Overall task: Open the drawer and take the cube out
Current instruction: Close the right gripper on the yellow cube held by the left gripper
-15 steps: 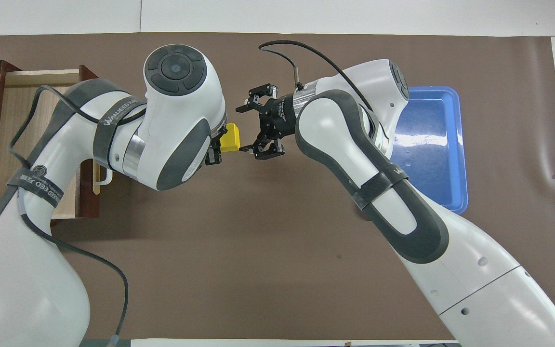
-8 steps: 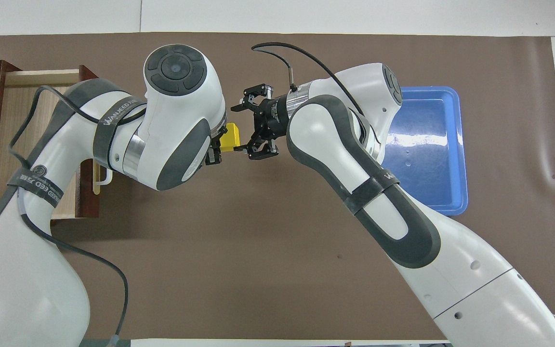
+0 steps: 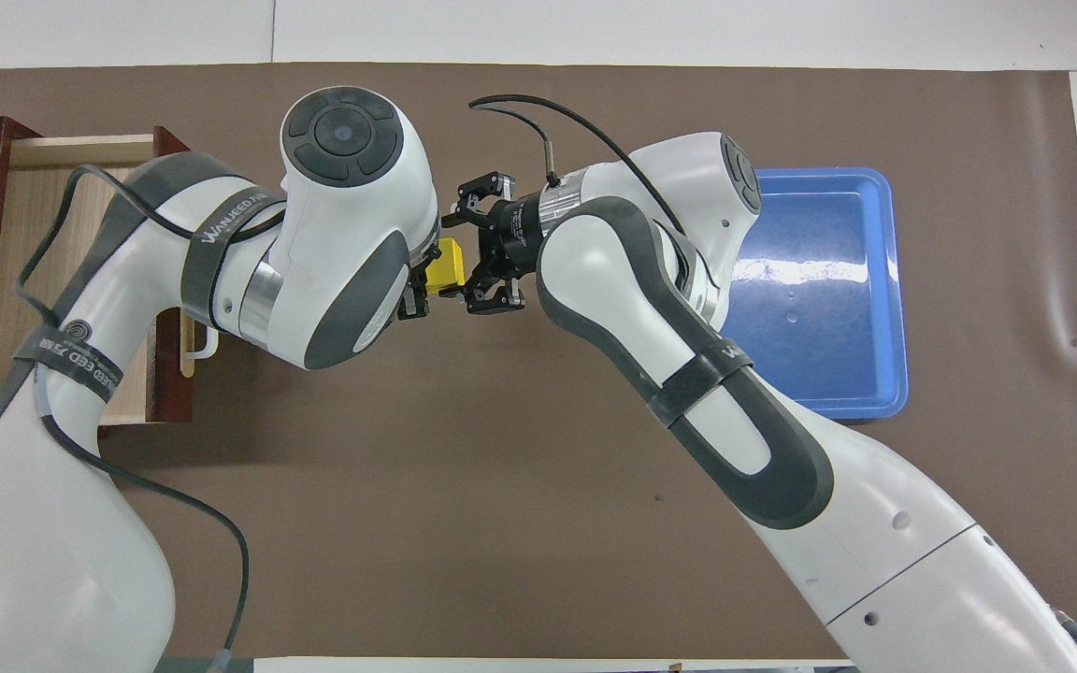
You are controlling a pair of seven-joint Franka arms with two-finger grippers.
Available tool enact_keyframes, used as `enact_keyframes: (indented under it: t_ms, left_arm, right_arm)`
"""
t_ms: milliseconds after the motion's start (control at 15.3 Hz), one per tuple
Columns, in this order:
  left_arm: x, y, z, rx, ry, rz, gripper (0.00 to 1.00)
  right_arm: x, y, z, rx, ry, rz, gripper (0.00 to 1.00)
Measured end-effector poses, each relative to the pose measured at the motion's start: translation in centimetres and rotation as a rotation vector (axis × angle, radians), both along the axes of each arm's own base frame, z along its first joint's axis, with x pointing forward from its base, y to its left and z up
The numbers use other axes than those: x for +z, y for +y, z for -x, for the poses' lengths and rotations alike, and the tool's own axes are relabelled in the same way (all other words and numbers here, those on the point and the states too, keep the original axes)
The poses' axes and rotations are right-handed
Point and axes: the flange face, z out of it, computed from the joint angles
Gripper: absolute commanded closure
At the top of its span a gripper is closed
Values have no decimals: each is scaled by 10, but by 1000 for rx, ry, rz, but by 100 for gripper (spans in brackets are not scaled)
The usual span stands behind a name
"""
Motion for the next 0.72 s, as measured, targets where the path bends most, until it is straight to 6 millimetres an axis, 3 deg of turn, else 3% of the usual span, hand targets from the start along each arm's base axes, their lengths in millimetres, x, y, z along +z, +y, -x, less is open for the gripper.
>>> enact_keyframes:
  t_ms: [262, 328, 393, 590, 721]
  left_arm:
    - [0, 0, 0, 0, 0, -1, 100]
    - [0, 0, 0, -1, -2, -2, 100]
    - [0, 0, 0, -1, -3, -3, 100]
    - [1, 3, -3, -2, -14, -11, 100]
    - [1, 3, -3, -2, -14, -11, 100]
  right_arm:
    - [-1, 0, 0, -3, 4, 1, 28]
    - [-1, 0, 0, -4, 6, 1, 35]
    - [-1, 0, 0, -4, 6, 1, 47]
    - [-2, 2, 2, 1, 12, 0, 95]
    - [-2, 2, 2, 1, 12, 0, 100]
